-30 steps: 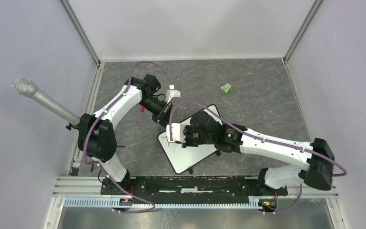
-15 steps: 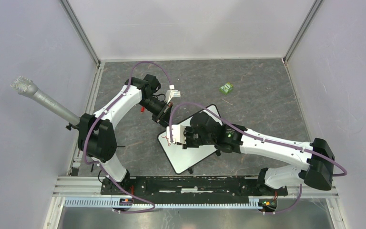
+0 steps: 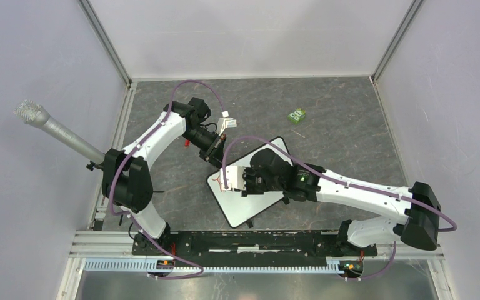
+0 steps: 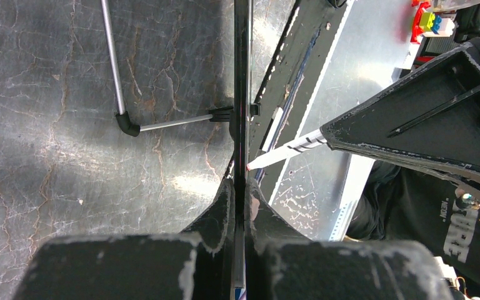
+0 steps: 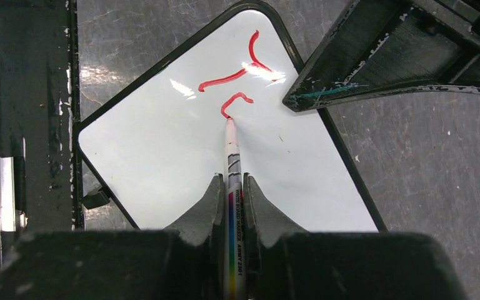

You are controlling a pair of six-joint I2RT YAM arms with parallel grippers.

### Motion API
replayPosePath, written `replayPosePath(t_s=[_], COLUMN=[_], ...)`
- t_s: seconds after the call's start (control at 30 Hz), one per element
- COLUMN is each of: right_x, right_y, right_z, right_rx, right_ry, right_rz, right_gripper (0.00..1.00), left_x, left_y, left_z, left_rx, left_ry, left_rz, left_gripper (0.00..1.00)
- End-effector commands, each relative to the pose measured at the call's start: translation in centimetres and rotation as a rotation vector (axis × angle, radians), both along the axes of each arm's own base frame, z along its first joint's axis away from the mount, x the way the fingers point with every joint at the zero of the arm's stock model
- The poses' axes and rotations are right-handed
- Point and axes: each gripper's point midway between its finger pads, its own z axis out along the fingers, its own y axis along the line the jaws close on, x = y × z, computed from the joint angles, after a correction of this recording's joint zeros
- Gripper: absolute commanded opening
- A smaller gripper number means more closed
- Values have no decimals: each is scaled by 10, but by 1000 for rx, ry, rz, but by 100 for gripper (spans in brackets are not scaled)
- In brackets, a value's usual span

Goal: Write a sentence on the whiteboard

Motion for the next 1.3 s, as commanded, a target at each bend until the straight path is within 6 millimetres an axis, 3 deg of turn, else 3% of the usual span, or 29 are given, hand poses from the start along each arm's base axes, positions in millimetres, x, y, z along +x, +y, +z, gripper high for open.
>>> replayPosePath(t_s=[0.0,0.53,0.77,0.9,1.13,1.27], right_x=[17,23,13,-4,1,9], right_y=[-4,16,18,19,3,-3], right_z=[20,36,28,36,39,29], right_rx=[36,100,83,117,124,96], right_ry=[-66,-53,-19,9,14,-1], right_rz=[-69,-78,-37,42,13,-32], right_gripper=[0,0,0,0,0,0], left_x=[-5,-6,-5,-5,-6,-5], left_y=[0,1,1,1,1,0], left_z=[8,7,7,7,8,8], left_rx=[-25,-25,-24,-23,-25,-26], left_ry=[-44,-44,-44,-44,-44,-47], left_rz=[-29,-32,-30,-29,-30,-30], left_gripper=[2,2,3,2,2,3])
